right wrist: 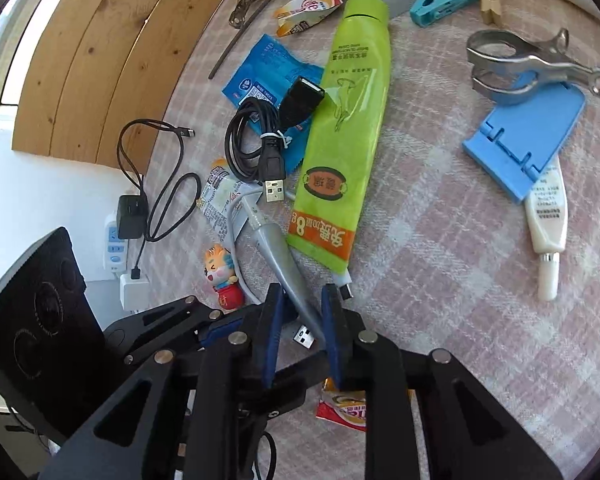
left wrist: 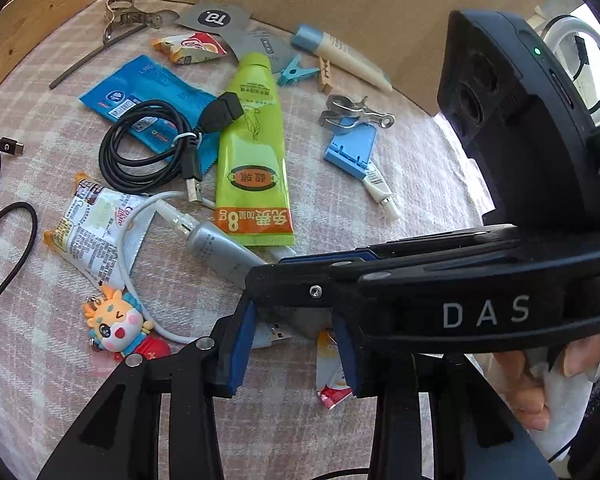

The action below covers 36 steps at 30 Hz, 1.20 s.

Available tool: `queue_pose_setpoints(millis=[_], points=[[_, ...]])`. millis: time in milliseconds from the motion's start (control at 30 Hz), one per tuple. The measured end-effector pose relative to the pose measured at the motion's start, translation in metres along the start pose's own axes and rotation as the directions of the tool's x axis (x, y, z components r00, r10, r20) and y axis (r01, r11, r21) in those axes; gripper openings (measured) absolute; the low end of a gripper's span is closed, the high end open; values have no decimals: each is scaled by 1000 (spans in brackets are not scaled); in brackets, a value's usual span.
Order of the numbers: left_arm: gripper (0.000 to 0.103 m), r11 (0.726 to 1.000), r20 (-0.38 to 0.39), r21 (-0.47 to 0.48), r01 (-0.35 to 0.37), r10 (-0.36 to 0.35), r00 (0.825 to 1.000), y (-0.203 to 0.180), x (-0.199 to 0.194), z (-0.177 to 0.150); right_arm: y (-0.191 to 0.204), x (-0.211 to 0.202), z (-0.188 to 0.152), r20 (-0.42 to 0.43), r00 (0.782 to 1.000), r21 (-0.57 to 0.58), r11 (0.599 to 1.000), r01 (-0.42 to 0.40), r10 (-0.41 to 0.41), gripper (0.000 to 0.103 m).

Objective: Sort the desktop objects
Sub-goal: 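Close the right gripper on the grey tube with the white cap, then lift the grey tube with the right gripper and release it into the tray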

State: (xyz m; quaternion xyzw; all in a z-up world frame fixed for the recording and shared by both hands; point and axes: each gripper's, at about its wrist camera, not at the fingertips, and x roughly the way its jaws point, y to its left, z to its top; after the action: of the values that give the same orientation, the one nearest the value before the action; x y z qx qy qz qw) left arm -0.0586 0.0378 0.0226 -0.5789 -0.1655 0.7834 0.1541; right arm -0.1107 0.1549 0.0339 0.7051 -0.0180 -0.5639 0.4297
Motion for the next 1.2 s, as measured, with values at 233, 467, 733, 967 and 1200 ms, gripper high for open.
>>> queue_pose_setpoints(millis=[233,467,733,967,1200], points=[[34,999,-2,36,-22,22,1000,-16,6,1,8,-10,-11,42,999,-3,1000,1,-1,19],[33,999,-2,44,-32,33,999,-21,19,7,14,-7,-11,72,989,-39,990,135,-132,16],[17,996,17,72,-62,61,998,-21,20,4,1,-7,-7,52,988,7,990,143,-144,34],[8,999,23,35,-29,28,999,-15,23,5,-5,-8,-8,85,991,45,994,97,-100,40],[8,1000,15,31,-6,6,1000,-20,19,2,-21,-17,-20,124,991,105,994,34,-46,26]])
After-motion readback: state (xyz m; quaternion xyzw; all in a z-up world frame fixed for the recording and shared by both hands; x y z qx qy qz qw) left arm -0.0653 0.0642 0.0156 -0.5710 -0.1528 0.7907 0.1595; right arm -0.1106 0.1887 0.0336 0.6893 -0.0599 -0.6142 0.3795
